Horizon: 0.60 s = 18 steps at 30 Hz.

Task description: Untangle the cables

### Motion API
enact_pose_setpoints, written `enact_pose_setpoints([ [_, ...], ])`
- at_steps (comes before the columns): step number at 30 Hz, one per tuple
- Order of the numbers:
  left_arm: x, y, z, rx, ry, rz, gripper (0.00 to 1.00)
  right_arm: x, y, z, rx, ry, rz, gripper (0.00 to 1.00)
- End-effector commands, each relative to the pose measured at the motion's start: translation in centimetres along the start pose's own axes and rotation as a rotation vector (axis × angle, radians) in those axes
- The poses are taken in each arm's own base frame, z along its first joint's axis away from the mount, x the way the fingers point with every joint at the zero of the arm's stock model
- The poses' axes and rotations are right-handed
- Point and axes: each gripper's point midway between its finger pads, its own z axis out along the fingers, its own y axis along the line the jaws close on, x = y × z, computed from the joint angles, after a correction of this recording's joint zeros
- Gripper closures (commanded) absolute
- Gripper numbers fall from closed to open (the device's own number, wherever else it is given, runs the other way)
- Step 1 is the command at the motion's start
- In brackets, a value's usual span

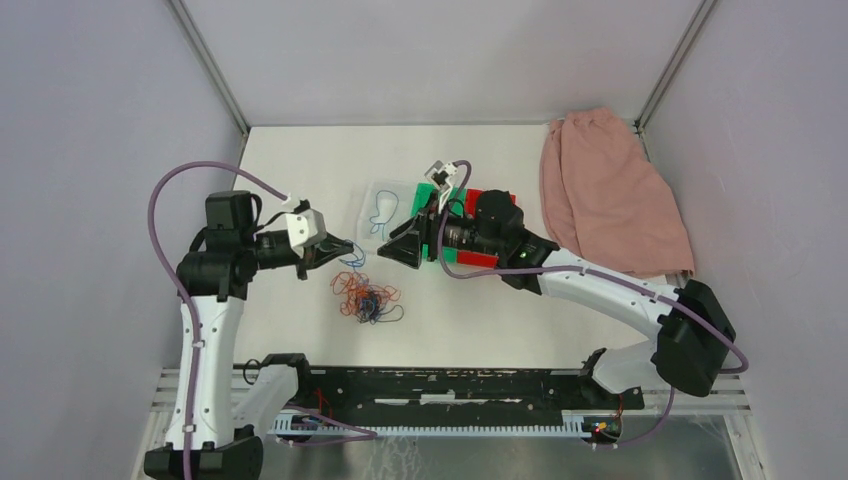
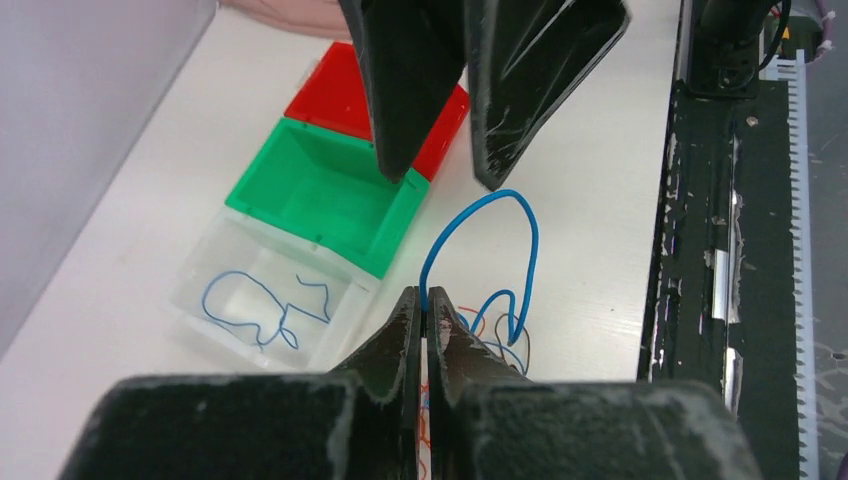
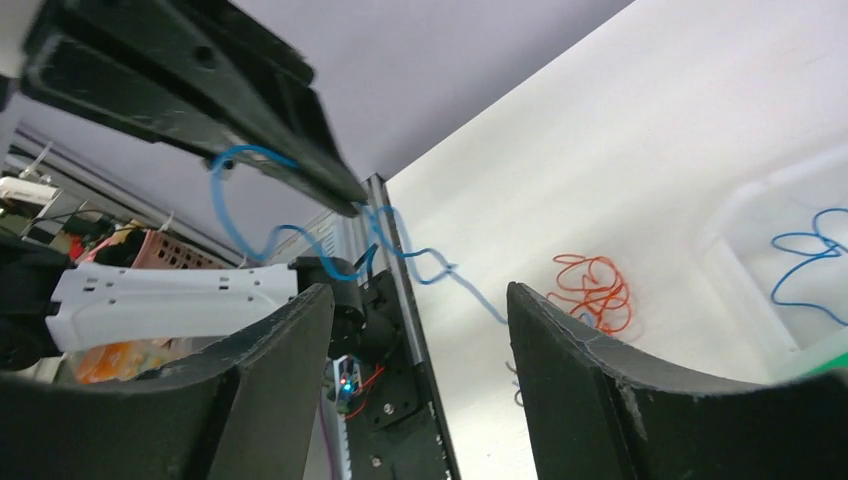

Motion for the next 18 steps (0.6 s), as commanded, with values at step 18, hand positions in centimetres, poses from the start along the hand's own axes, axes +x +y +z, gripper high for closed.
enact_pose_setpoints([
  [18, -13.4, -0.5, -3.4, -0.049, -0.233, 0.224, 0.97, 2.1, -0.1, 6.9, -0.006, -0.034, -0.151, 0.27],
])
